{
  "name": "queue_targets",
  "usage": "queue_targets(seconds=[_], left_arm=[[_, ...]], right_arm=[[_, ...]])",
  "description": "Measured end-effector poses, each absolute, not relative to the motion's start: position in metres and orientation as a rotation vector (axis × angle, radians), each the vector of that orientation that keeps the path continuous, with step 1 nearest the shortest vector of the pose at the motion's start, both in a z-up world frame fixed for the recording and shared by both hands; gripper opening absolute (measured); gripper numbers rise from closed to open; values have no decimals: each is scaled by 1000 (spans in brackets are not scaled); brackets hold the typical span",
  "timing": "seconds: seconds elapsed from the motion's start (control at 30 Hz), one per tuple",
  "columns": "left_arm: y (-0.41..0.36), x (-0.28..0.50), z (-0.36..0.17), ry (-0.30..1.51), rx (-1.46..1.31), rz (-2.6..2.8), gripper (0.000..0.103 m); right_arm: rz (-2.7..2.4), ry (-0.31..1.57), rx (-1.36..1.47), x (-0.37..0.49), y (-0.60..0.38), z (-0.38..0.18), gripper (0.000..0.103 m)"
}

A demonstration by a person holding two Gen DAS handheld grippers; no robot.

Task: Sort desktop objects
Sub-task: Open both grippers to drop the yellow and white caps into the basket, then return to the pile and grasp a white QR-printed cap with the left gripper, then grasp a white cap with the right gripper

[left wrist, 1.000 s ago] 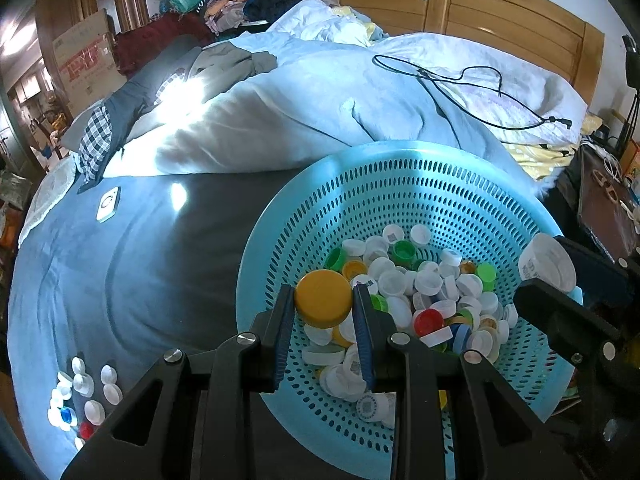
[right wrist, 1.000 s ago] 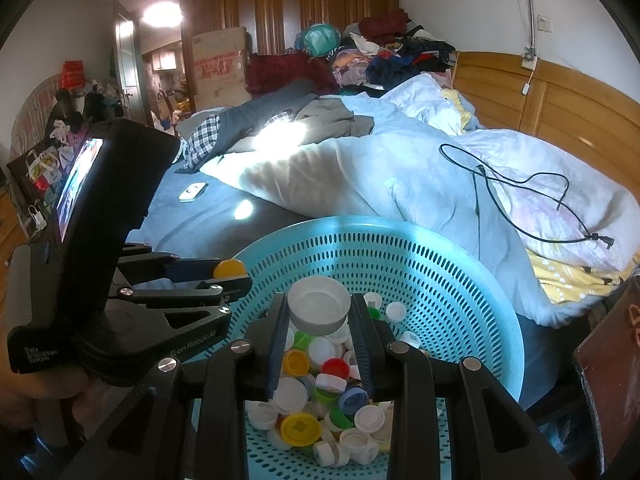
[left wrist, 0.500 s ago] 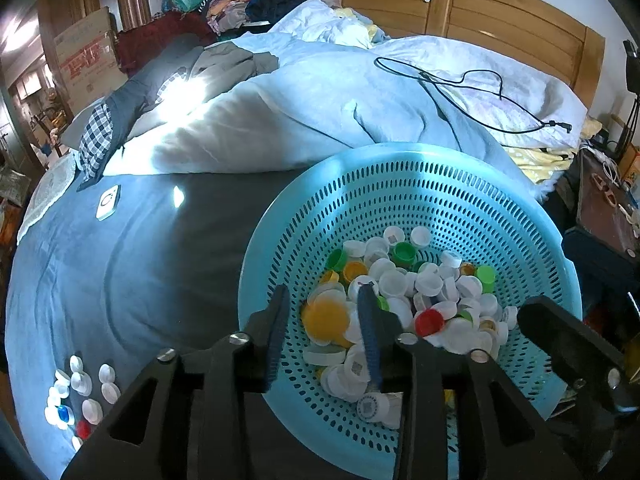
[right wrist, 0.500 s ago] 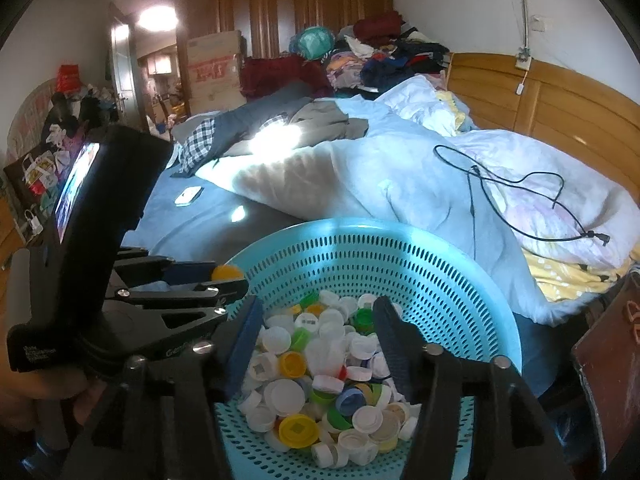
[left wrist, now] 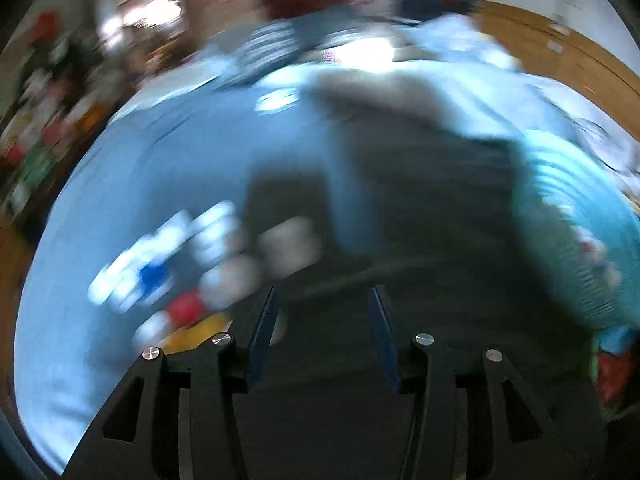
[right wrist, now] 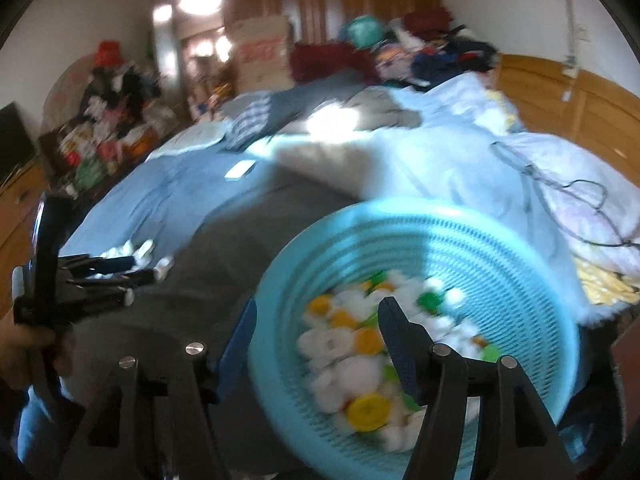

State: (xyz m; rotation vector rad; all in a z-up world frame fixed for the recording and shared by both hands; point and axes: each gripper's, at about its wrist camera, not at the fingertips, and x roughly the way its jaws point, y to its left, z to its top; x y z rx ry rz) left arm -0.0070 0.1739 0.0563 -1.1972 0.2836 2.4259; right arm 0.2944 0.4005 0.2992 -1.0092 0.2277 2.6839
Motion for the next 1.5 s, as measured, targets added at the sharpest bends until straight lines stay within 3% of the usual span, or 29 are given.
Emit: queue_targets(seconds=[0.13,0.3,0.67,0.73,0.97,1.0,1.1,1.23,1.5], left_arm=[[80,-19,28,250,-1276,2521,41],[41,-41,-7,332,-1351,2438,41],[55,-69,-16,318,-1170,2345,42],[51,-76,-14,274,-1170,2321,50],[51,-87,-15,218,-1168,2320,52],[52,-87,-15,211,-1173,2322,49],[50,-91,-13,192,-1182,2353,25],[45,-90,-15,139,-1173,2369,25],[27,-78,-16,17,-1177,2420,25]], right_arm=[[2714,207,-1100,282,375,282,68],[2736,141,-1176,266,347,271,68],[2736,37,-1268,239,302,269,68],[2738,20,-1281,234,296,268,68],[2771,2,-1354,207,269,255,68],[2785,0,-1361,203,264,253,68],[2832,19,-1373,192,249,247,68],[2895,74,-1399,167,228,236,62],[2985,3,-1447,103,186,208,62]])
